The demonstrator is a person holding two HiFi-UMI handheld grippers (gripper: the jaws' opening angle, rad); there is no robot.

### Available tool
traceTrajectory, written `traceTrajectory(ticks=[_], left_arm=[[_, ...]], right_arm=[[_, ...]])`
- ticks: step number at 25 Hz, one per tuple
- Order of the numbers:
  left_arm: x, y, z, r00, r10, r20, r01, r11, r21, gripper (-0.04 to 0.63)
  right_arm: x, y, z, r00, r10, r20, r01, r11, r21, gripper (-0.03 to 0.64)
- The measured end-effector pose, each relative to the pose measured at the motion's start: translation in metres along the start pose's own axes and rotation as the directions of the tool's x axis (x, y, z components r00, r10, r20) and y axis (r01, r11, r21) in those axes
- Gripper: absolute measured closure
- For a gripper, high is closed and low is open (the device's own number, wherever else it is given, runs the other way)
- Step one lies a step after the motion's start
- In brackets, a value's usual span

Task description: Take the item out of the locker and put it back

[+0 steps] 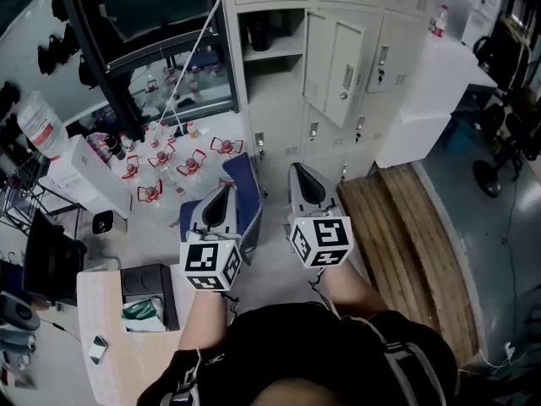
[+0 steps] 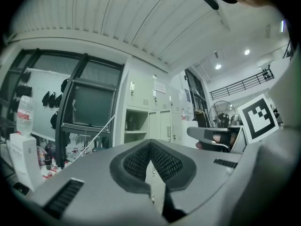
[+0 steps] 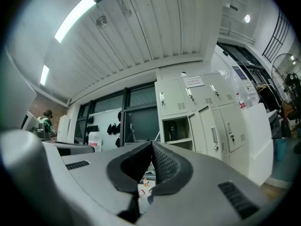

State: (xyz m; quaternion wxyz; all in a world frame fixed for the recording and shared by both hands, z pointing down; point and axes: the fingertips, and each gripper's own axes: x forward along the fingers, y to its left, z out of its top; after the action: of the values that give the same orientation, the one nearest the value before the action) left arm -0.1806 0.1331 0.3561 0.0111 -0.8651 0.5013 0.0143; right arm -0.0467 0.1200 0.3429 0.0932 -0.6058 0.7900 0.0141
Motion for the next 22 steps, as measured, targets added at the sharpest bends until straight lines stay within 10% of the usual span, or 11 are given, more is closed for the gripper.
traceTrajectory(ticks=[22], left_arm=[[0.085, -0.043, -0.032, 0.998, -0.068, 0.000, 0.068, 0.998, 0.013, 0.583]], right_arm=[[0.017, -0.085, -0.028, 0.998, -0.053, -0.015, 0.053, 0.998, -0.019, 0.601]])
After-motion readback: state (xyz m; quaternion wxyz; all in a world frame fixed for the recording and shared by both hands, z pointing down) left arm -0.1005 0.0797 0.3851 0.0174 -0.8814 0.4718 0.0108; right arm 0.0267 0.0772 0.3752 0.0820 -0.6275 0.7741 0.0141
